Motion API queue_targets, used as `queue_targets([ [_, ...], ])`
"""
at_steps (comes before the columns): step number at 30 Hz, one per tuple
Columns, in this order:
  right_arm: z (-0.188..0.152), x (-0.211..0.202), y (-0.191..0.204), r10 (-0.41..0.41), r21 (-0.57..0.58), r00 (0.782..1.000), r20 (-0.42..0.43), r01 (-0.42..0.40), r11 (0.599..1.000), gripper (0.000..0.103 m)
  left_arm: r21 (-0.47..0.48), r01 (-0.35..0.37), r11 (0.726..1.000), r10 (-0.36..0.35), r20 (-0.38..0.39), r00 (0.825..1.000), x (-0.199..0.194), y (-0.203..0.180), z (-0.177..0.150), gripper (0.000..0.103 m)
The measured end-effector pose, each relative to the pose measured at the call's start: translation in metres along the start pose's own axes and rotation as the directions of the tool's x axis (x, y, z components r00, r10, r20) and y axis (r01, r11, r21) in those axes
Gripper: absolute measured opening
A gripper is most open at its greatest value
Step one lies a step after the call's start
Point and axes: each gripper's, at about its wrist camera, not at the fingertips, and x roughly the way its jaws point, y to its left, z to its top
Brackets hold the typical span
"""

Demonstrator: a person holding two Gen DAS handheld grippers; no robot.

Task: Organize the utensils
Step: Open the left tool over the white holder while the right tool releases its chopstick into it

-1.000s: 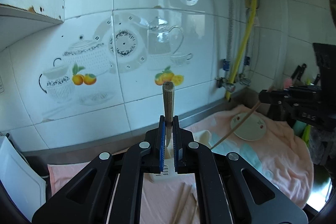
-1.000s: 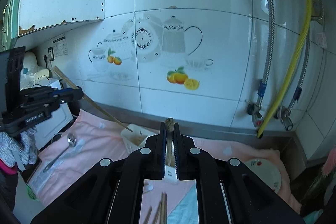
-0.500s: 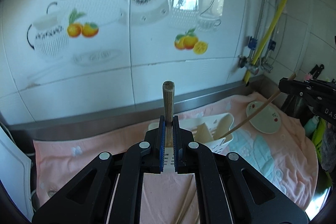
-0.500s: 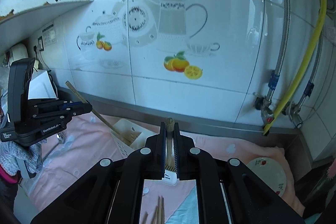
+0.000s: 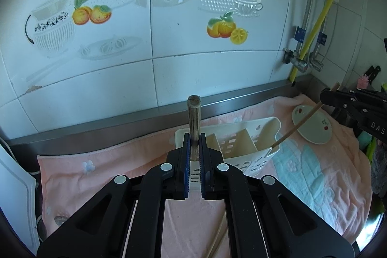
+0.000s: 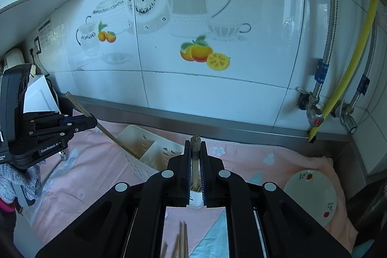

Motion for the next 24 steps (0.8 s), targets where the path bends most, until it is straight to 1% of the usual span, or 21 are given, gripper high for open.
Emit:
queue_targets([
  [7, -0.006, 0.008, 0.000, 0.003, 0.005, 1.000, -0.018, -0.003, 1.000, 0.007, -0.012, 0.005, 1.000, -0.005, -0.021, 1.000, 0.006, 0.001, -0.002, 0.006],
  [15, -0.006, 0.007, -0.003, -0.004, 0.011, 1.000, -0.016, 0.004, 1.000, 0.007, -0.005, -0.004, 1.000, 0.004, -0.025, 1.000, 0.005, -0.001, -0.003, 0.007],
  [16, -0.006, 0.007, -0.004, -0.003, 0.011, 1.000, -0.016, 0.003, 1.000, 0.009, -0.004, -0.004, 1.000, 0.004, -0.025, 1.000, 0.005, -0.001, -0.003, 0.007],
  [18, -0.007, 0.005, -0.005, -0.008, 0.012, 1.000, -0.014, 0.008, 1.000, 0.016, -0.006, -0.005, 1.000, 0.004, -0.025, 1.000, 0.004, -0.001, -0.004, 0.008],
  [19, -0.007, 0.004, -0.006, -0.008, 0.014, 1.000, -0.011, 0.008, 1.000, 0.019, -0.010, -0.005, 1.000, 0.005, -0.025, 1.000, 0.004, 0.000, -0.004, 0.012],
  [20, -0.007, 0.002, -0.006, -0.010, 0.015, 1.000, -0.009, 0.010, 1.000, 0.019, -0.013, -0.006, 1.000, 0.006, -0.023, 1.000, 0.003, 0.000, -0.004, 0.020],
  [21, -0.007, 0.000, -0.006, -0.011, 0.017, 1.000, -0.006, 0.011, 1.000, 0.020, -0.015, -0.007, 1.000, 0.007, -0.019, 1.000, 0.001, 0.001, -0.004, 0.024],
  [22, -0.007, -0.002, -0.006, -0.011, 0.019, 1.000, -0.001, 0.011, 1.000, 0.024, -0.014, -0.010, 1.000, 0.010, -0.016, 1.000, -0.001, 0.000, -0.004, 0.028],
  [23, -0.008, -0.005, -0.006, -0.012, 0.020, 1.000, 0.005, 0.012, 1.000, 0.030, -0.011, -0.012, 1.000, 0.012, -0.012, 1.000, -0.003, 0.000, -0.005, 0.029],
  [24, -0.008, -0.008, -0.005, -0.016, 0.020, 1.000, 0.012, 0.015, 1.000, 0.032, -0.008, -0.016, 1.000, 0.016, -0.010, 1.000, -0.006, 0.000, -0.006, 0.029],
])
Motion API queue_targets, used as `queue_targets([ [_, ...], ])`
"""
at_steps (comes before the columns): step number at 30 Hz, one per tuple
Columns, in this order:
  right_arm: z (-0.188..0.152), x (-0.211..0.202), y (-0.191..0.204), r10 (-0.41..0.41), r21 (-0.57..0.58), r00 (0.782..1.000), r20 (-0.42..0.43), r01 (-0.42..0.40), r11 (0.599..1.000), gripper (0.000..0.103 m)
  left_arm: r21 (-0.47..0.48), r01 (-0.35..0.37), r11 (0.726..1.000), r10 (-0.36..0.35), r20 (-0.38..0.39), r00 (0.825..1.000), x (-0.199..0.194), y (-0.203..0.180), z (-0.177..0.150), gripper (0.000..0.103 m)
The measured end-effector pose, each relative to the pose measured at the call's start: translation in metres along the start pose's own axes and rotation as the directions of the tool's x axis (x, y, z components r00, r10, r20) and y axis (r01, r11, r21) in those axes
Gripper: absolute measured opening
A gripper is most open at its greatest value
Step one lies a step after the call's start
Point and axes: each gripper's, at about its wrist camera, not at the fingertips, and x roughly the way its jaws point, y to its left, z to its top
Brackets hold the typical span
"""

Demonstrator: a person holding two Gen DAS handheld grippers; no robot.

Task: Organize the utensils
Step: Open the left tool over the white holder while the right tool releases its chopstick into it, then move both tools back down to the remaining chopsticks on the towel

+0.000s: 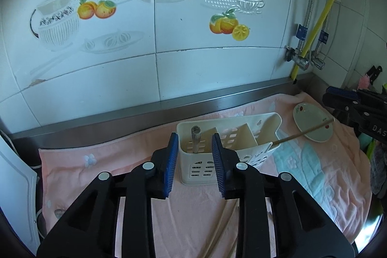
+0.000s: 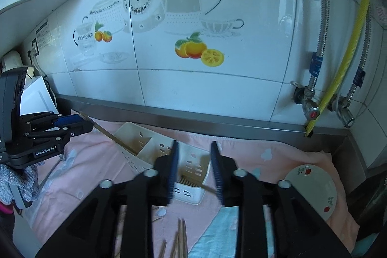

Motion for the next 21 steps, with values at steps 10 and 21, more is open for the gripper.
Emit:
queue_targets([
  [10, -0.014, -0.044, 0.006, 0.000, 0.000, 0.998, 0.068, 0.000, 1.000, 0.053, -0.001, -0.023, 1.000, 0.023, 0.066, 0.998, -0.043, 0.002, -0.011, 0.059],
  [21, -0.076, -0.083, 0.011, 0.039, 0.002, 0.995, 0.088, -0.040, 0.999, 0.062, -0.009, -0.015, 1.000, 0.017, 0.134, 0.991, -0.090, 0.001, -0.062, 0.082],
])
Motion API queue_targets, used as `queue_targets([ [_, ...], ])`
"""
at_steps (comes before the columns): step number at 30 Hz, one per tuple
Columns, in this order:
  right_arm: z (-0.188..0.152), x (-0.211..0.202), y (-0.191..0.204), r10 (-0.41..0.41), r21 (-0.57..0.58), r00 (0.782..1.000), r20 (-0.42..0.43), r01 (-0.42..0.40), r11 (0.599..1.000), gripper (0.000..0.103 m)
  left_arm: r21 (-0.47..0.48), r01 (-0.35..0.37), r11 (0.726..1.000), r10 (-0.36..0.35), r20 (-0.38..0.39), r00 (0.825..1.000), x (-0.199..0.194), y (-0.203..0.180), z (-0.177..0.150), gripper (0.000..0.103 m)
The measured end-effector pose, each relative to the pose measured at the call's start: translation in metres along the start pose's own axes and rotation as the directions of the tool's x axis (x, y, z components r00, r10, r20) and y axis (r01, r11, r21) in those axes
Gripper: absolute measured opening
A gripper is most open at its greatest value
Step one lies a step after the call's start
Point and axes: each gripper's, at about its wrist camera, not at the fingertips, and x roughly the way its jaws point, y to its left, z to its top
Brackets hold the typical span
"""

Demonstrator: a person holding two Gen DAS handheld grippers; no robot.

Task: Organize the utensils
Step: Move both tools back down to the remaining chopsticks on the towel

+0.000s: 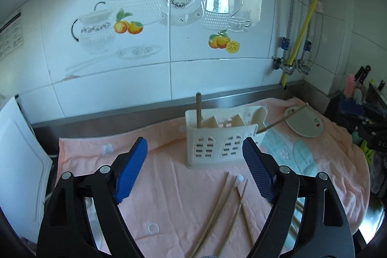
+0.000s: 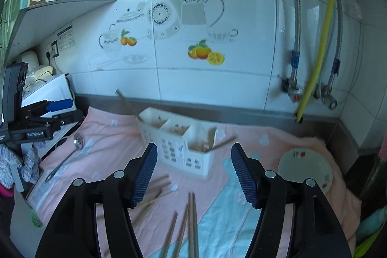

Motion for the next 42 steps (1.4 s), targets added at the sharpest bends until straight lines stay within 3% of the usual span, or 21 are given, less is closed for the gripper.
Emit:
queue_targets([
  [13, -0.109, -0.006, -0.002, -0.004, 0.016, 0.995, -0.100, 0.006, 1.000, 0.063, -0.015, 0.015, 1.000, -0.016, -0.058, 0.998, -0.006, 0.000, -0.079, 0.093],
  [25, -0.183, 0.016, -0.015, -0.009, 0.056, 0.975, -0.223, 0.023, 0.998, 0.063, -0.022, 0.009, 1.000, -0.012, -0.144, 0.990, 0.003, 0.005, -0.138, 0.094],
  [42, -0.206, 0.054, -0.021, 0.004, 0.040, 0.946, -0.324, 0.010, 0.999, 0.029, -0.040, -0.013, 0.999, 0.003, -0.224, 0.975, 0.015, 0.019, -0.171, 0.094],
])
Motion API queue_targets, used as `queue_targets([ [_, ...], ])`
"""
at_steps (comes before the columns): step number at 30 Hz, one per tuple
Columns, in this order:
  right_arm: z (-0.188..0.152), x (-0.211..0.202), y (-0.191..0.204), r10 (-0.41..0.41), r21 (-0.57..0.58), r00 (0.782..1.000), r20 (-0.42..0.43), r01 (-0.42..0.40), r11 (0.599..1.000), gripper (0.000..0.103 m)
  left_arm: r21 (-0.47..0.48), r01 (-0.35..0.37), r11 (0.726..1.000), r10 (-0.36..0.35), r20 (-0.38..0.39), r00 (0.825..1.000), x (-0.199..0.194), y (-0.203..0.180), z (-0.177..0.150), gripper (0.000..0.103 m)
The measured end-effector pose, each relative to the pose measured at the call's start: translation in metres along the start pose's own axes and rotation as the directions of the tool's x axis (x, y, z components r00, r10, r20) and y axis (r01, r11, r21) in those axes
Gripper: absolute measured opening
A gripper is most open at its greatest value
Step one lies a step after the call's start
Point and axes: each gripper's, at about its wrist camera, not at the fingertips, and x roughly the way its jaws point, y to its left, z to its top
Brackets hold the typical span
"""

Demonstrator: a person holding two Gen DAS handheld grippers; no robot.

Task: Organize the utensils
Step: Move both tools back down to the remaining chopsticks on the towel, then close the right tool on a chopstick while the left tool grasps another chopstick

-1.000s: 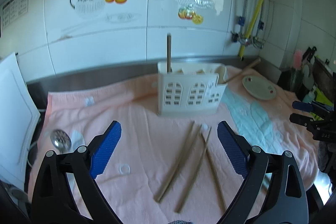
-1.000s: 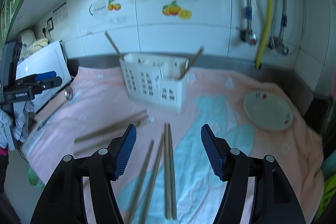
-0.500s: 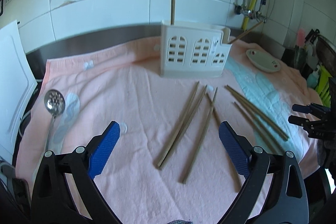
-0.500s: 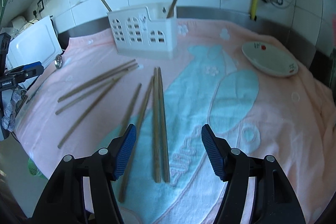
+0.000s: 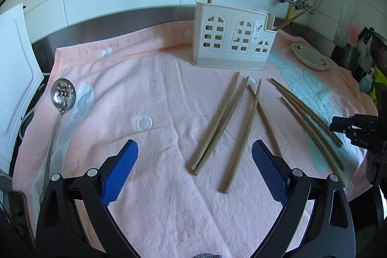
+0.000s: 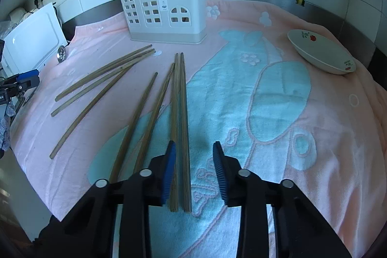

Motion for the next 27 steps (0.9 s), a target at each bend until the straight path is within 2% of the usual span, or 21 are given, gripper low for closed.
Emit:
queue_targets([
  [3, 0.001, 0.005, 0.002, -0.014, -0.024, 1.000, -0.013, 0.014, 1.000, 0.021, 0.000, -0.002, 1.000, 0.002, -0.004, 1.000, 0.002, 0.000, -0.001, 0.094],
  [10, 0.002, 0.010, 0.005, -0.010, -0.048, 1.000, -0.026, 0.009, 0.999, 0.015, -0.004, -0.002, 1.000, 0.002, -0.017, 1.000, 0.006, 0.001, -0.002, 0.094],
  [14, 0.001, 0.011, 0.012, -0.039, -0.096, 0.999, -0.025, 0.036, 0.995, 0.014, -0.003, -0.006, 1.000, 0.006, -0.019, 1.000, 0.007, 0.002, -0.003, 0.094],
  [22, -0.005, 0.007, 0.012, -0.073, -0.106, 0.997, -0.013, 0.071, 0.992, 0.007, -0.012, -0.011, 1.000, 0.011, -0.023, 1.000, 0.010, 0.004, -0.002, 0.093],
  [24, -0.006, 0.006, 0.011, -0.073, -0.102, 0.997, -0.012, 0.072, 0.992, 0.007, -0.014, -0.013, 1.000, 0.012, -0.025, 1.000, 0.012, 0.005, -0.002, 0.091],
  [27, -0.008, 0.005, 0.009, -0.069, -0.090, 0.998, -0.008, 0.068, 0.994, 0.007, -0.002, -0.002, 1.000, 0.002, -0.035, 0.999, 0.017, 0.003, -0.002, 0.079],
])
